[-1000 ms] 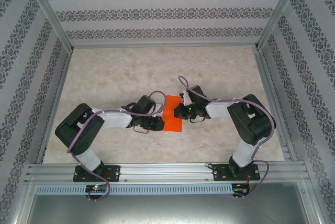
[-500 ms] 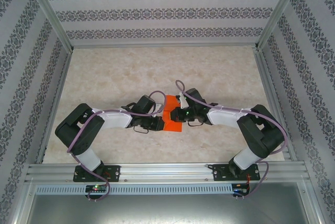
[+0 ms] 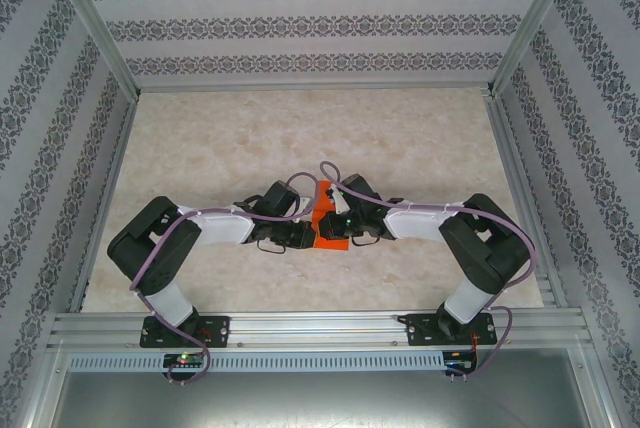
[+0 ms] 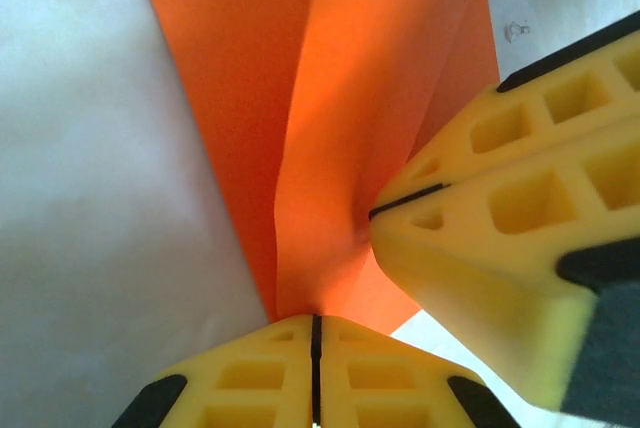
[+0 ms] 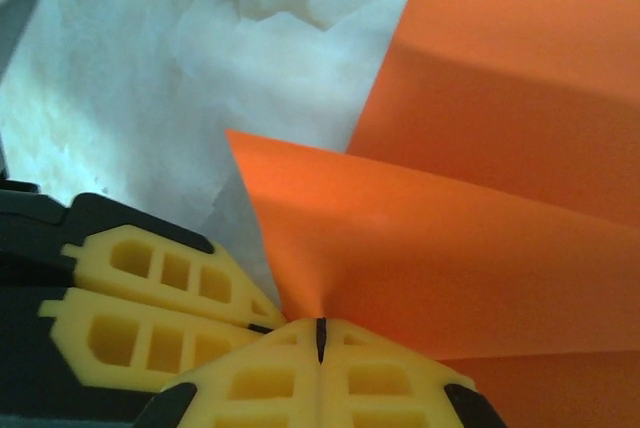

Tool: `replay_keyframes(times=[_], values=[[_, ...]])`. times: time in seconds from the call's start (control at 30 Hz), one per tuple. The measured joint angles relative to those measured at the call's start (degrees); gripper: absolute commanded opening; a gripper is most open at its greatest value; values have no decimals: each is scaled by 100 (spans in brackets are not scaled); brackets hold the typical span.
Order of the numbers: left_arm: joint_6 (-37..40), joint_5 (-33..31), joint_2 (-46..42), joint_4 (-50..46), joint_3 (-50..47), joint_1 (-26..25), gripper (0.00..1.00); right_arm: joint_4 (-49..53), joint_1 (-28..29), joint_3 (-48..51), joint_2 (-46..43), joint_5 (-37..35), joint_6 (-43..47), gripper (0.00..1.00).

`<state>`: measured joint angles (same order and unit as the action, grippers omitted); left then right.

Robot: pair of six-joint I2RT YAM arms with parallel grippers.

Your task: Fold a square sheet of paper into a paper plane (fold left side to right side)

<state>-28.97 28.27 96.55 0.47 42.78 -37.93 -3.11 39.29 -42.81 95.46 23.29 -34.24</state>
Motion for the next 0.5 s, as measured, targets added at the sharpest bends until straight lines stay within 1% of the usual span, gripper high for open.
replay_keyframes(times=[0.2, 0.5], values=[[0, -44, 2, -68, 39, -26, 10, 144, 0, -83, 208, -118, 85, 0], [2, -48, 15, -85, 55, -26, 9, 304, -15, -173, 229, -186, 299, 0]])
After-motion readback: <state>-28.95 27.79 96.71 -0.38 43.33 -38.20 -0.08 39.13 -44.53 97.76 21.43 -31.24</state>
